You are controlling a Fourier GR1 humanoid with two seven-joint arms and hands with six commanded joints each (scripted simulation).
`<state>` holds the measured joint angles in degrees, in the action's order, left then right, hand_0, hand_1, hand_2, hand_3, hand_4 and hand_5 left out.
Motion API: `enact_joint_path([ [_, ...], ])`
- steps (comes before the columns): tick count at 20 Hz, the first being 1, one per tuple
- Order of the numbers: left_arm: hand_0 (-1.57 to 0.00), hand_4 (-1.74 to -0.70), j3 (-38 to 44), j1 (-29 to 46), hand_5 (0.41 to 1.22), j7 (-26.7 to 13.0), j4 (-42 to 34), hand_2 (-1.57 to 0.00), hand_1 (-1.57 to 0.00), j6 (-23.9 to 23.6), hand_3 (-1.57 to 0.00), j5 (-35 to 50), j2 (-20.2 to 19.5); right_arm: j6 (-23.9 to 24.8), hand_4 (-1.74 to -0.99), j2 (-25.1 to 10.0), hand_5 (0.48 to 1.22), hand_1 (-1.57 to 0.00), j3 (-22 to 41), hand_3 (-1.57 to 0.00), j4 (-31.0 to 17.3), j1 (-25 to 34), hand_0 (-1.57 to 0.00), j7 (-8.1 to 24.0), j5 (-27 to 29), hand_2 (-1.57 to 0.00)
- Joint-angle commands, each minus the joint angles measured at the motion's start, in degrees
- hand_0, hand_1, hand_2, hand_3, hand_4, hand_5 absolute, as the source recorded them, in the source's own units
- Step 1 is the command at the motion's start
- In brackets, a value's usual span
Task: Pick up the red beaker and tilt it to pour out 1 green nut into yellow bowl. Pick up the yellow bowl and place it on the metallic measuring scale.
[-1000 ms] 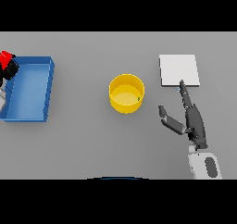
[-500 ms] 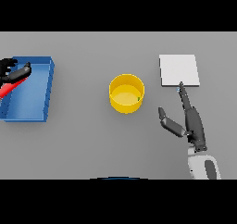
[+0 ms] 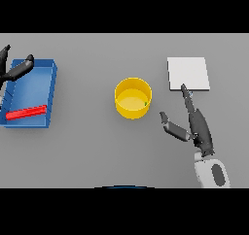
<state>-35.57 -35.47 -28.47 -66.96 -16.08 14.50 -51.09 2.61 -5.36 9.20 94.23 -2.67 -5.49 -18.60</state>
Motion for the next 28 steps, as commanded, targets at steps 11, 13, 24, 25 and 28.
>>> enact_joint_path([
  [11,0.0,-0.8,-0.42,0.3,0.708,0.29,0.39,0.0,0.0,0.01,0.0,0.33,0.97,-11.87,-1.278,-14.08,0.669,0.0,9.97,0.0,-5.21,17.31,0.0,2.3,-15.64,0.0],
  [13,0.0,-0.79,-0.27,-0.01,0.716,0.26,1.1,0.0,0.0,0.49,0.0,0.47,0.88,-14.06,-1.276,-15.51,0.666,0.0,12.42,0.0,-7.23,21.26,0.0,2.02,-18.59,0.0],
  [24,0.0,-0.79,-0.86,-0.21,0.717,0.23,0.64,0.0,0.0,0.33,0.0,-0.09,0.95,-22.72,-1.255,-15.69,0.686,0.0,20.77,0.0,-19.08,34.01,0.0,-4.49,-23.22,0.0],
  [25,0.0,-0.79,-0.66,-0.42,0.72,0.09,0.68,0.0,0.0,0.49,0.0,0.11,0.79,-23.34,-1.25,-15.22,0.686,0.0,21.37,0.0,-20.29,34.75,0.0,-4.82,-23.36,0.0],
  [28,0.0,-0.8,-0.59,-0.59,0.729,1.3,1.58,0.0,0.0,0.76,0.0,0.09,1.22,-24.64,-1.243,-14.05,0.682,0.0,22.56,0.0,-23.78,37.25,0.0,-5.24,-23.79,0.0],
])
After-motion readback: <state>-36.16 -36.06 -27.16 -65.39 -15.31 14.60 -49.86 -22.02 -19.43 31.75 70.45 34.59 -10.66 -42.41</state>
